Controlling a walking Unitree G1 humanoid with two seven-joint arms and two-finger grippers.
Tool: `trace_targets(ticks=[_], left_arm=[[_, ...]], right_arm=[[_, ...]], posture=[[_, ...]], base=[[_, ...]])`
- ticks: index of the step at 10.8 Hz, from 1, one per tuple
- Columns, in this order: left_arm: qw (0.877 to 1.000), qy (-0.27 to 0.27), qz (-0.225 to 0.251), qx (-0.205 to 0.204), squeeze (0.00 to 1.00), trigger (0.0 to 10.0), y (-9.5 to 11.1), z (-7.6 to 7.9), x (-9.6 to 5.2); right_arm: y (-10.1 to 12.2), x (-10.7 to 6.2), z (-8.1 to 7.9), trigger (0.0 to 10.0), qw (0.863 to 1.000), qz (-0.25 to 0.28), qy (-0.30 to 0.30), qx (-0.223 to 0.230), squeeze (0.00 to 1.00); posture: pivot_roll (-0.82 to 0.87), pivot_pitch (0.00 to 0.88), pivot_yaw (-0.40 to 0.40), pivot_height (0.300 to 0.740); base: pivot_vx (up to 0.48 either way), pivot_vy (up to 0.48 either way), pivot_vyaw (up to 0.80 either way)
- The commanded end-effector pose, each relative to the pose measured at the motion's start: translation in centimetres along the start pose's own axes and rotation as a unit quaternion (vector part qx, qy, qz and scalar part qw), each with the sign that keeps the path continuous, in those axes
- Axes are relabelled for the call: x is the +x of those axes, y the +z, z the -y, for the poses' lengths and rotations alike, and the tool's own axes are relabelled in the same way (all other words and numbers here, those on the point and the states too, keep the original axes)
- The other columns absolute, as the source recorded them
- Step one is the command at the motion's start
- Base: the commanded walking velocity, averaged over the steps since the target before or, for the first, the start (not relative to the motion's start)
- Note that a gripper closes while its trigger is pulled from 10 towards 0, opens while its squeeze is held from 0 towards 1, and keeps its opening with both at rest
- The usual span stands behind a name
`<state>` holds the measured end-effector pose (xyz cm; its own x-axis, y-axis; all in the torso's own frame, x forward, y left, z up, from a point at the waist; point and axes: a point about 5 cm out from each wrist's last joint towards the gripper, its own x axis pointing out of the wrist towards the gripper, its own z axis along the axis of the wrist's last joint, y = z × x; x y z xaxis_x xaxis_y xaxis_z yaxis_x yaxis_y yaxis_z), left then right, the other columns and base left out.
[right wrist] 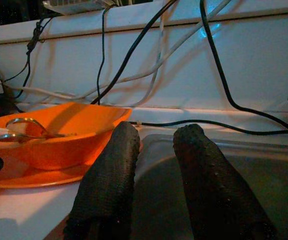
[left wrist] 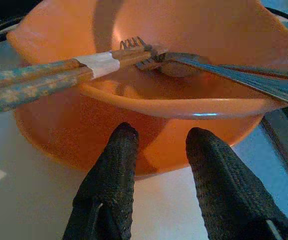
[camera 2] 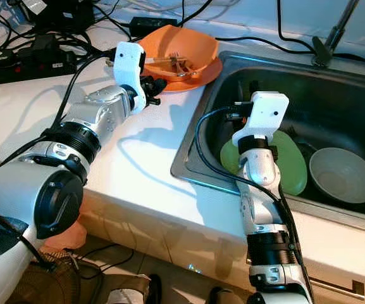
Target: Kitchen organization
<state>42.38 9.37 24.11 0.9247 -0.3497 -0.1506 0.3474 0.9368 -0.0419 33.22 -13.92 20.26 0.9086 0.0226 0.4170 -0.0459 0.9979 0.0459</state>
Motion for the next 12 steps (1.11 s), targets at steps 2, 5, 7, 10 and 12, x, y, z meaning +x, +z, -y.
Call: trace_targets(ticks=[2,5,7,10,12], left_arm=[[1.000,0.007,0.002,-0.008,0.00,10.0,0.3,0.1,0.1],[0.999,0.026,-0.015,-0.019,0.00,10.0,-0.7,-0.4,0.0],[0.999,0.027,-0.033,-0.026,0.00,10.0,-1.9,-0.7,-0.1],[0.997,0.026,-0.073,-0.019,0.00,10.0,-3.9,-1.0,-0.4],[0.996,0.015,-0.091,-0.005,0.00,10.0,-4.5,-1.1,-0.5]], right_arm=[[-0.9,-0.9,0.2,10.0,1.000,-0.023,-0.009,0.000,0.00],[-0.9,-1.3,0.2,10.0,1.000,-0.025,-0.012,0.000,0.00],[-0.8,-1.4,0.3,10.0,1.000,-0.026,-0.014,-0.001,0.00],[-0.9,-1.4,0.3,10.0,0.999,-0.030,-0.014,0.000,0.00],[-1.0,-1.3,0.3,10.0,0.999,-0.032,-0.013,0.001,0.00]], posture=[[0.09,0.146,0.076,0.740],[0.08,0.141,0.079,0.740],[0.07,0.143,0.078,0.740],[0.08,0.150,0.078,0.740],[0.11,0.149,0.077,0.740]], base=[[0.000,0.000,0.00],[0.000,0.000,0.00],[0.000,0.000,0.00],[0.000,0.000,0.00],[0.000,0.000,0.00]])
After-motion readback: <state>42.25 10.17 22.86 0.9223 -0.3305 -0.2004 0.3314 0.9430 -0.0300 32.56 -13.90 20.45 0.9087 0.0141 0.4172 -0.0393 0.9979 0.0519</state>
